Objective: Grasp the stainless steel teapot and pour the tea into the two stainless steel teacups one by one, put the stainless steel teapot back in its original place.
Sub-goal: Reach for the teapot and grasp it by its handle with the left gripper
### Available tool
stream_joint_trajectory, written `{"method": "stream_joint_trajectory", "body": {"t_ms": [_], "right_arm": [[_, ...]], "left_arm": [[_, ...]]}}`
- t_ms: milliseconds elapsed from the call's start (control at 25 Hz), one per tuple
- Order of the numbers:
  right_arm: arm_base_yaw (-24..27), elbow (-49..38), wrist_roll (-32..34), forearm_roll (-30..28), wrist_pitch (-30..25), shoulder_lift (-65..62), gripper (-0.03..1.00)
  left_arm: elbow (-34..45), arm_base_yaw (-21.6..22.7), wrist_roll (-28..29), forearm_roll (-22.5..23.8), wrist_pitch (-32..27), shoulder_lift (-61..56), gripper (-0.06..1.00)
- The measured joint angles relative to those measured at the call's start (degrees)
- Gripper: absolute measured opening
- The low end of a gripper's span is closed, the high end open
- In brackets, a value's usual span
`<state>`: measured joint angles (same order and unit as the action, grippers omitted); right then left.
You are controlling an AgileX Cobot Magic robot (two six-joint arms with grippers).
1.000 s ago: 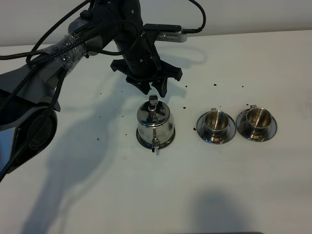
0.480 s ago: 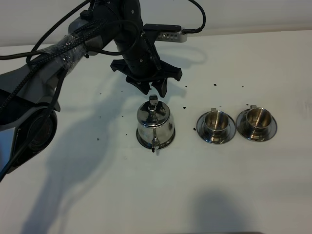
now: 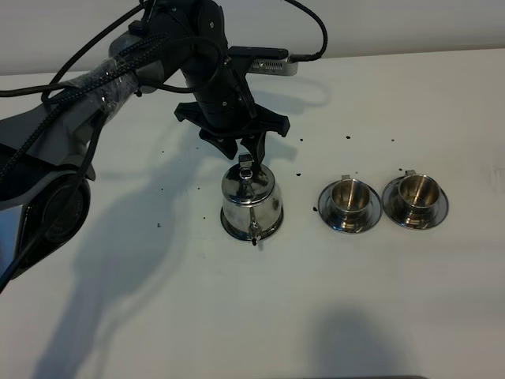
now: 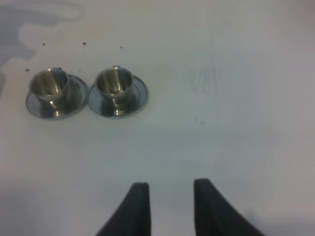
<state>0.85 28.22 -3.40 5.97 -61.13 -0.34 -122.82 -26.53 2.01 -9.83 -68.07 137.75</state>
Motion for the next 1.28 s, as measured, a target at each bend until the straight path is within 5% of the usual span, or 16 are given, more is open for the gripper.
{"method": "stream_joint_trajectory", "body": {"t_ms": [560, 1280], "right_arm": [[0.0, 0.0, 0.0, 0.0, 0.0, 0.0, 0.21], [0.0, 0.0, 0.0, 0.0, 0.0, 0.0, 0.21]], "left_arm": [[0.0, 0.9, 0.0, 0.6, 0.0, 0.0, 0.47], [9.0, 3.4, 0.0, 2.8, 0.0, -6.0, 0.47]]}}
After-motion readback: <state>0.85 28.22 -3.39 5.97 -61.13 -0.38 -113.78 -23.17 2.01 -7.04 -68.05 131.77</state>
